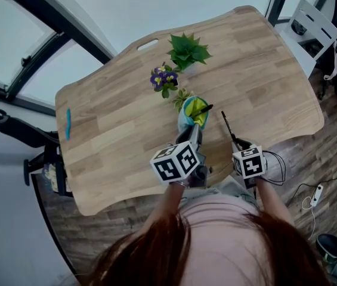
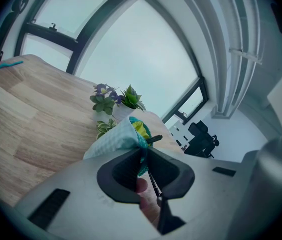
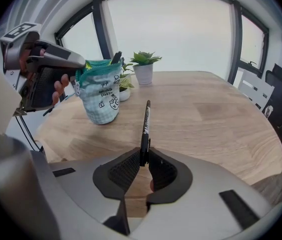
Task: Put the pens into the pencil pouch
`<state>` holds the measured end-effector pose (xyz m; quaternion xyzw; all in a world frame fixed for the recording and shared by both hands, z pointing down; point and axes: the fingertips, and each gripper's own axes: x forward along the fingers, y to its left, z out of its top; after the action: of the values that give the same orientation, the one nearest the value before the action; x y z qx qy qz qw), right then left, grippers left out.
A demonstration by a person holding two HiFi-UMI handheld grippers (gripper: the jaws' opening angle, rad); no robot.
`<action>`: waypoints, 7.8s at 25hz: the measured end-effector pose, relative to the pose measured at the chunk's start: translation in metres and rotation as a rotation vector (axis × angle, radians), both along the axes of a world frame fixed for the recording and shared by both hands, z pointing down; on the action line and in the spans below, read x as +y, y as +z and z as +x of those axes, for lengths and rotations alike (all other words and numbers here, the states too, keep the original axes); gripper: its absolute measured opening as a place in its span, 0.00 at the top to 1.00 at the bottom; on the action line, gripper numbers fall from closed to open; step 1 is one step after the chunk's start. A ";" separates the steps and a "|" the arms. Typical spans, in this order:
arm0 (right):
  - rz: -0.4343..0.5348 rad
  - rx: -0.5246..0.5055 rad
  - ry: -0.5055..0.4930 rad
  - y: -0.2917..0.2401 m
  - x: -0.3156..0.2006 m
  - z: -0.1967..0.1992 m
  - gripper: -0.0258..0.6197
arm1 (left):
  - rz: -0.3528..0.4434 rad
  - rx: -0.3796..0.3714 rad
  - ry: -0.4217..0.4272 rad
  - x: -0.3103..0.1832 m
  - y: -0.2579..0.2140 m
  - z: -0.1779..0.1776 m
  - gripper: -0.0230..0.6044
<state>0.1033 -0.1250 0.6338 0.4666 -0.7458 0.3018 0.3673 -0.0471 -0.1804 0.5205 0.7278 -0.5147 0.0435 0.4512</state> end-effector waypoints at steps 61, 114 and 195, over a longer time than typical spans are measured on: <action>0.038 0.056 -0.650 -0.133 -0.024 -0.042 0.88 | 0.044 -0.101 0.054 0.011 -0.001 -0.004 0.90; -0.222 0.373 -1.084 -0.114 -0.041 -0.091 0.88 | 0.104 -0.197 0.223 0.024 -0.004 0.013 0.90; 0.319 -0.286 -0.218 -0.134 -0.020 -0.049 0.90 | 0.039 -0.234 0.025 0.078 0.028 0.016 0.80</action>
<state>0.0547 -0.1455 0.5003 0.3882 -0.8744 0.2018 0.2100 -0.0310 -0.1021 0.5484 0.7326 -0.5556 0.1239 0.3731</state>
